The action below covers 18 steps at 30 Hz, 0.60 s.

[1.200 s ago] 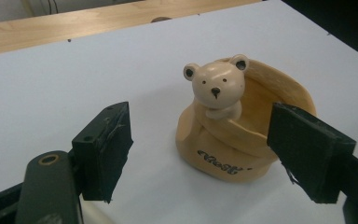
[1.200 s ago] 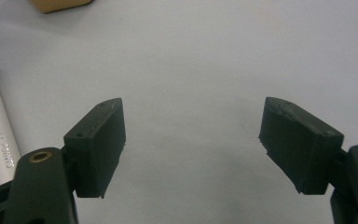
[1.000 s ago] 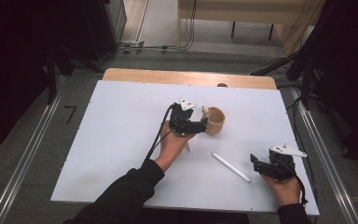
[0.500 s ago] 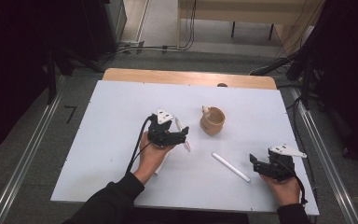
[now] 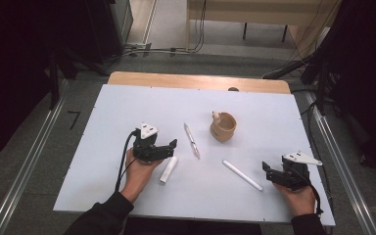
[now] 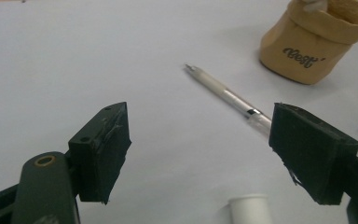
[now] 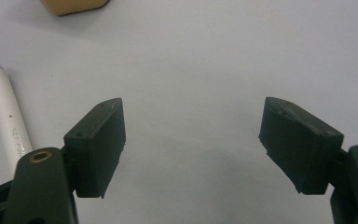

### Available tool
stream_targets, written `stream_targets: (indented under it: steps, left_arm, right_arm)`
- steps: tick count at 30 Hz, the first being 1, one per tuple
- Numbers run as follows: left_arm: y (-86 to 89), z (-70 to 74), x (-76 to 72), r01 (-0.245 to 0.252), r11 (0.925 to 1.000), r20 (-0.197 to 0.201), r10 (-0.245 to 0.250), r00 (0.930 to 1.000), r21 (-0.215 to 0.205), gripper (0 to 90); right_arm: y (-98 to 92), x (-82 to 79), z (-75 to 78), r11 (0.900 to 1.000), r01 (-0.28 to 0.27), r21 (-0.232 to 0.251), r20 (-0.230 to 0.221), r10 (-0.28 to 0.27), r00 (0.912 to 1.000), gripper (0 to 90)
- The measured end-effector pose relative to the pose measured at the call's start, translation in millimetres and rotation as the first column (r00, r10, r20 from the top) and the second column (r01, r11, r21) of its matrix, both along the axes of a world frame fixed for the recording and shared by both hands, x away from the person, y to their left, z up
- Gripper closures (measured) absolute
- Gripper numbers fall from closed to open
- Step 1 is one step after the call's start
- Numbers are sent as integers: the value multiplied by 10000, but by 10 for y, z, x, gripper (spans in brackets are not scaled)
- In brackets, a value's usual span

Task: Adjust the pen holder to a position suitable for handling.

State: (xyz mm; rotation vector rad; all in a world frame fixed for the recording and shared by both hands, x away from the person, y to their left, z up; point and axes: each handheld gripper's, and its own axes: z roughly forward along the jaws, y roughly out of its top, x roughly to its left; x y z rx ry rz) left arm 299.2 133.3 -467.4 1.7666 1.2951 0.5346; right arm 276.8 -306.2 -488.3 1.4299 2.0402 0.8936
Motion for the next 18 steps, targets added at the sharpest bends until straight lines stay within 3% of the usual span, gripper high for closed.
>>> stream_targets:
  steps: [4,10,18]
  left_arm:
    - [149,-27,-83,-253,9994,24,254,9997,-238,195]
    - [301,-97,-227,-241,9997,67,240,9997,52,195]
    - [362,-99,-305,-464,9989,132,463,9988,37,194]
  right_arm:
    - [23,14,-3,10000,-12,3,-3,12,10000,215]
    - [48,12,-5,10000,-95,-5,-12,95,10000,215]
    - [41,-12,8,9998,-170,50,57,170,9998,215]
